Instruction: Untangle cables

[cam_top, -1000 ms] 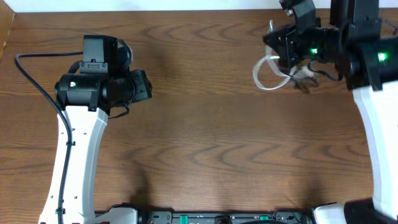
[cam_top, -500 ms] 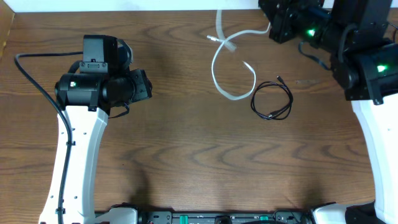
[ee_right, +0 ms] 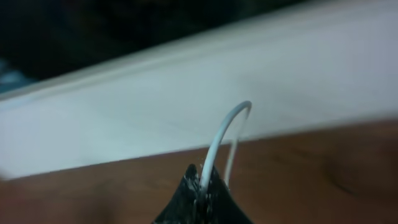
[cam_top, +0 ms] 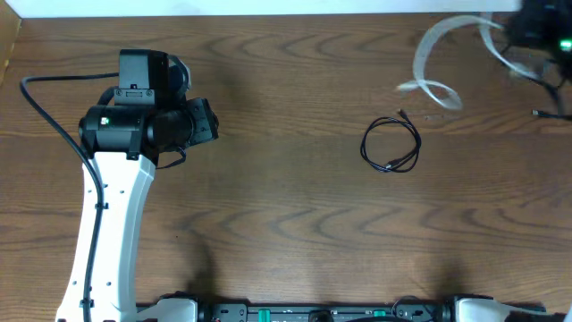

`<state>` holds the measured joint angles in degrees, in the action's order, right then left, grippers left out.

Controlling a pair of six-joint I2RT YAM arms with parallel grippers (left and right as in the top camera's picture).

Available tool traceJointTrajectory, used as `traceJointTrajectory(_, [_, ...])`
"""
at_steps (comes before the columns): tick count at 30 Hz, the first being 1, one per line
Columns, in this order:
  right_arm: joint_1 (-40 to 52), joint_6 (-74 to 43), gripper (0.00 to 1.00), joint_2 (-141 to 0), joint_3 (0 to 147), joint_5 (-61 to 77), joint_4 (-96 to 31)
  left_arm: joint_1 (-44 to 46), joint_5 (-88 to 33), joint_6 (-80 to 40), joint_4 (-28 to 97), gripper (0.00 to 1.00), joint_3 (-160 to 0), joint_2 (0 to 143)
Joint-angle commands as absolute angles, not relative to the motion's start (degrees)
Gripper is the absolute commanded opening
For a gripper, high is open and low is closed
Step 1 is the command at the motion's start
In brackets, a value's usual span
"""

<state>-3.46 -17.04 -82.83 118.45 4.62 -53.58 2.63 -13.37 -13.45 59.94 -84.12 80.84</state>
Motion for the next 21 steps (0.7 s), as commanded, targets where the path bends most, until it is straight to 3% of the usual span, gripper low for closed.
traceJointTrajectory(1, [-11.4,-17.3,0.01,-83.0,119.0,1.8,-57.7,2.7,-12.8,-13.1,59.9,0.5,-84.6,81.2])
traceJointTrajectory(13, [-37.7,-18.4,0.01,-86.3,118.8,1.9,-65.6,2.7,-12.8,-13.1,59.3,0.5,-84.6,81.2])
traceJointTrajectory(21, [-46.0,-18.9,0.01,-94.2,118.8,1.8,-66.1,2.7,-12.8,-13.1,59.4,0.49,-84.6,81.2])
